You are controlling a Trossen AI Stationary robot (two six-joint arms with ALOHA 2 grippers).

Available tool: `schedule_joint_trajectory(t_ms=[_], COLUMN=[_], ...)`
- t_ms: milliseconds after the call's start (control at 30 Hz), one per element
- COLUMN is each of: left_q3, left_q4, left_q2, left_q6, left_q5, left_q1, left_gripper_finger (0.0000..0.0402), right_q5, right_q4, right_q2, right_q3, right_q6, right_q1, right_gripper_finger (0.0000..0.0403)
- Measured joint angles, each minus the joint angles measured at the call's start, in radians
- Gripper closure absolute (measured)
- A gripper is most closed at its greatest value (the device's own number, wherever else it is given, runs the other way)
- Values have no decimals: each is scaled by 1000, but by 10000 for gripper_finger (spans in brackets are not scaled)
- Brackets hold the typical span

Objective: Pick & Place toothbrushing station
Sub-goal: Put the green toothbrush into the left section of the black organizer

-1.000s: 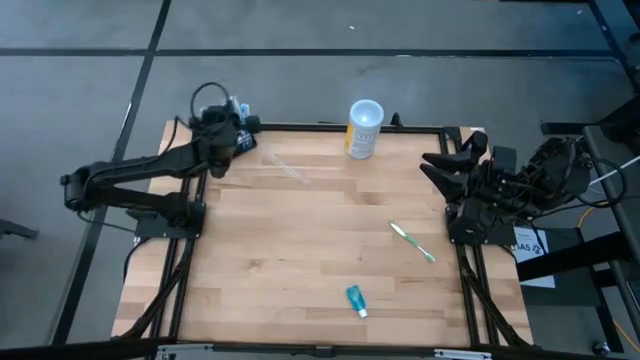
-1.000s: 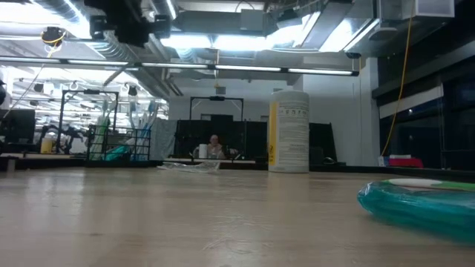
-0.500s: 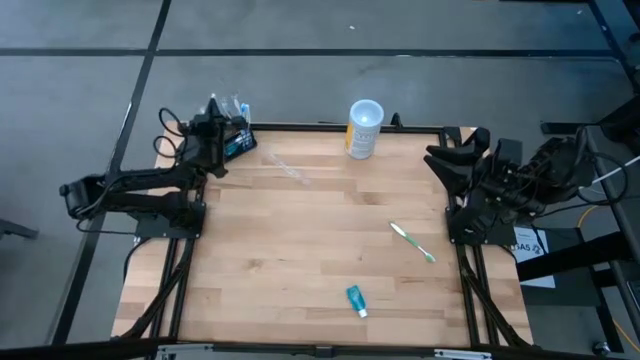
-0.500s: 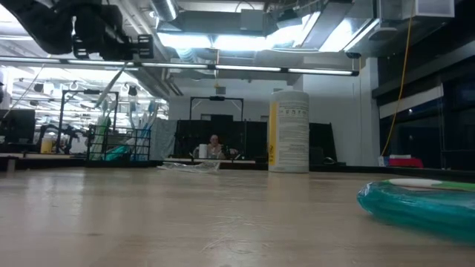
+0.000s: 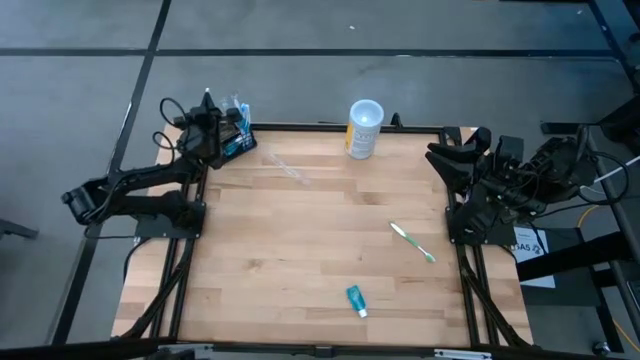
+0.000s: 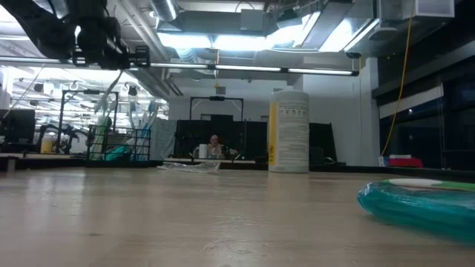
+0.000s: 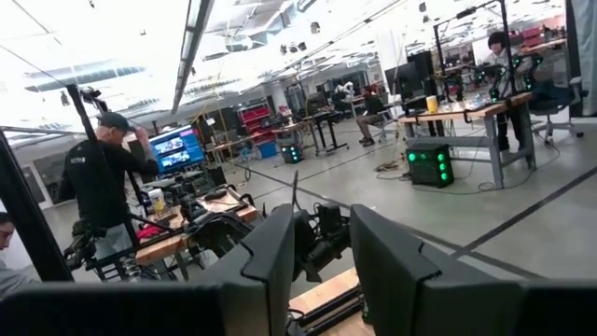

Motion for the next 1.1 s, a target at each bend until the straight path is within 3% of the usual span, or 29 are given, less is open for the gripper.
schedule_joint_trajectory(t_ms=[233, 467, 800, 967, 1100], left_q3=[-5, -124, -205, -280, -349], left_q4=[35, 288, 285, 266, 369], left_q2=[98, 170, 172, 178, 178], left_q6=[-58, -82, -145, -288, -349], left_q5=[24, -22, -30, 59, 174], left_q1=[23, 22, 0, 17, 22], left_gripper_finger=[400, 400, 398, 376, 350], right_q5=[3, 6, 28, 27, 24], right_q4=[0, -1, -9, -11, -18], right_q2=[0, 0, 0, 0, 0], right_q3=[0, 0, 0, 0, 0], right_q6=[16, 21, 21, 27, 34], right_q1=[0, 0, 0, 0, 0], right_gripper_finger=[293, 293, 293, 293, 293])
